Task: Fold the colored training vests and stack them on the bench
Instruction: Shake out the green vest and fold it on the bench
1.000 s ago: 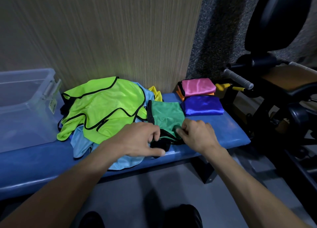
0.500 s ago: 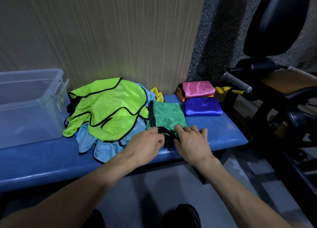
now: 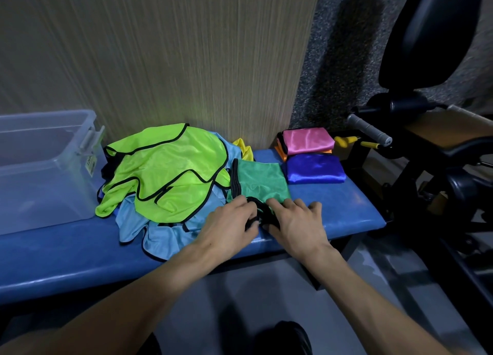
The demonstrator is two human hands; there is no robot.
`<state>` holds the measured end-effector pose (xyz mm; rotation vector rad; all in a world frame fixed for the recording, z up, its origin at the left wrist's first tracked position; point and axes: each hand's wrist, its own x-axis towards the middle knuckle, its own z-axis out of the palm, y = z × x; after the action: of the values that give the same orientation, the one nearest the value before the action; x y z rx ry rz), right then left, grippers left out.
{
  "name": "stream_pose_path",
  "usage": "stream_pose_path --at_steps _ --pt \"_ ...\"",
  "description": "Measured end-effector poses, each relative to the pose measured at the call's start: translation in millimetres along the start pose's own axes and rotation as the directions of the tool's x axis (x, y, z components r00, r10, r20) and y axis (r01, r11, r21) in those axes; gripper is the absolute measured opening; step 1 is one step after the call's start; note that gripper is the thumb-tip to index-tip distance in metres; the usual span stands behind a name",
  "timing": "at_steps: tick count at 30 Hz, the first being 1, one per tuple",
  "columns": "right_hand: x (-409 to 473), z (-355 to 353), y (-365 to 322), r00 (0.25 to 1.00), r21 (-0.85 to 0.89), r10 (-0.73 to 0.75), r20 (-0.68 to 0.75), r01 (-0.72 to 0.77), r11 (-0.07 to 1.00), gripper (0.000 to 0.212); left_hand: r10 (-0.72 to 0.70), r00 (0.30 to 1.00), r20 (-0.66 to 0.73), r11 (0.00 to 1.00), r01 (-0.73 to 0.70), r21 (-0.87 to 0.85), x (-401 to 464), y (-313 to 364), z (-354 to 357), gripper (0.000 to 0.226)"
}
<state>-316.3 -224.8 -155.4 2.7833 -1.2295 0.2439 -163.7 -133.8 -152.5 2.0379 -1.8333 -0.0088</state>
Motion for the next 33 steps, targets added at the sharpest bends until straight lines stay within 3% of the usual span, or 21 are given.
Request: stream_pose_path --at_steps 5,10,13,15,17,26,33 --pt "-1 -2 -6 0.996 -0.038 -0.018 0.091 0.021 0.999 0.059 0.238 0.971 -0.035 0.970 -0.235 0.061 -11 -8 -13 0.015" --pt "0 -5 -9 0.988 -0.057 -0.023 0.154 0.032 0.998 0.068 0.328 0.937 -0.119 0.945 -0.324 0.046 -21 -13 -11 0.015" --pt "0 -7 -11 0.982 -0.041 -0.019 0.186 0.027 0.999 0.070 0.186 0.969 -0.164 0.951 -0.220 -0.219 -28 -16 -6 0.016" --pt "0 -6 -14 0.980 -0.038 -0.021 0.197 0.029 0.999 0.072 0.063 0.984 -0.168 0.902 -0.128 -0.412 -29 -16 -4 0.019" --pt "0 -3 -15 0.978 -0.034 -0.021 0.205 0.028 0.999 0.072 0.011 0.985 -0.173 0.863 -0.096 -0.496 -29 -15 -4 0.022" --pt "0 2 -23 0.974 -0.136 -0.048 0.223 0.080 0.988 0.066 0.107 0.986 -0.130 0.950 -0.140 -0.279 -20 -21 -2 0.014" --pt "-4 0 -13 0.974 -0.124 -0.096 0.207 0.123 0.985 0.073 -0.053 0.995 -0.079 0.939 0.023 -0.344 24 -28 5 0.011"
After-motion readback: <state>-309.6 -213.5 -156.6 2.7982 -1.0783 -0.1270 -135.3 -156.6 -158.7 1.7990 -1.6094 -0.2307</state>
